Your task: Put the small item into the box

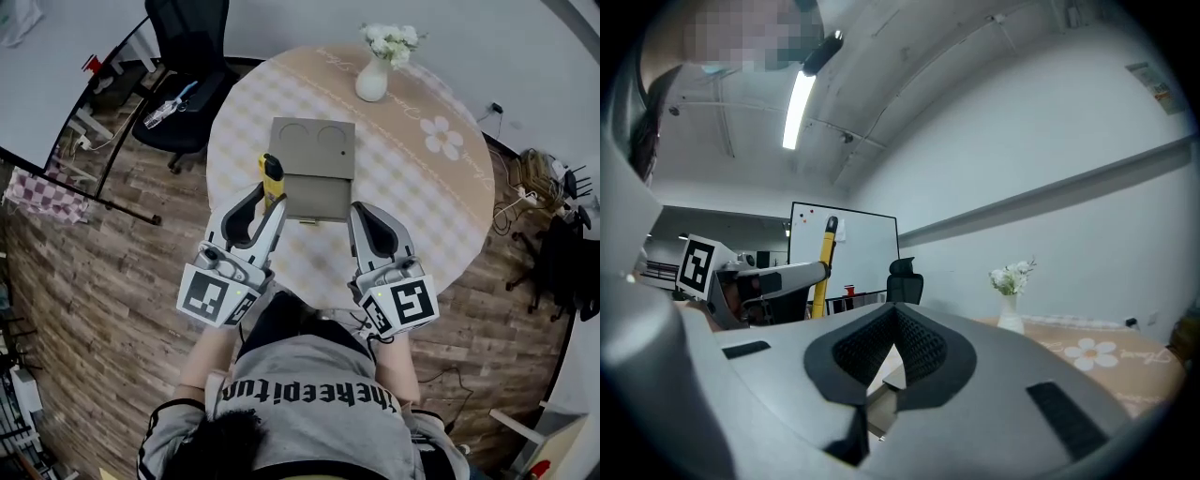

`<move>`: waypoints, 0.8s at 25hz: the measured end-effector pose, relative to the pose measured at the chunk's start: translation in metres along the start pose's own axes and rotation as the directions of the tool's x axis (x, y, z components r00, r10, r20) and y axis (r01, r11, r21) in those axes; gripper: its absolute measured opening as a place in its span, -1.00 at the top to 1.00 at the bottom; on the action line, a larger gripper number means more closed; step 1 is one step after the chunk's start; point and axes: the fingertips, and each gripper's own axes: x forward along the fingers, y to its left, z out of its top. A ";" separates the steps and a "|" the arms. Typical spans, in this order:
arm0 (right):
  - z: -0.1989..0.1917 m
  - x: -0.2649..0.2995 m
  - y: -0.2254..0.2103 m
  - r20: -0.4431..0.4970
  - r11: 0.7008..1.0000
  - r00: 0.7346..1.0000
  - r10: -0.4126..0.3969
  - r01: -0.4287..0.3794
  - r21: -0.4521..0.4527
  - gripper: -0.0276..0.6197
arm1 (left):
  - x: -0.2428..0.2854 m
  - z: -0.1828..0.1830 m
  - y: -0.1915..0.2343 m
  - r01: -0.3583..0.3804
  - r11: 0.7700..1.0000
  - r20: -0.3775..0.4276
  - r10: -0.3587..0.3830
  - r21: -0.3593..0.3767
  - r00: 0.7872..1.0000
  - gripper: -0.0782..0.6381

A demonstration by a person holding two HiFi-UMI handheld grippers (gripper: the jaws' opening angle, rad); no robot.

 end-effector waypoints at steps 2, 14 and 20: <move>-0.001 0.005 -0.001 -0.002 1.000 1.000 -0.021 0.021 0.000 0.90 | 0.006 -0.003 0.005 0.026 1.000 -0.004 -0.026 -0.007 1.000 0.44; -0.010 0.028 -0.014 -0.021 0.988 0.988 -0.150 0.151 0.024 0.90 | 0.037 -0.030 0.027 0.170 0.984 -0.059 -0.173 -0.053 0.983 0.44; -0.020 0.031 -0.020 -0.036 0.975 0.975 -0.219 0.220 0.032 0.90 | 0.050 -0.052 0.030 0.244 0.967 -0.102 -0.251 -0.070 0.963 0.44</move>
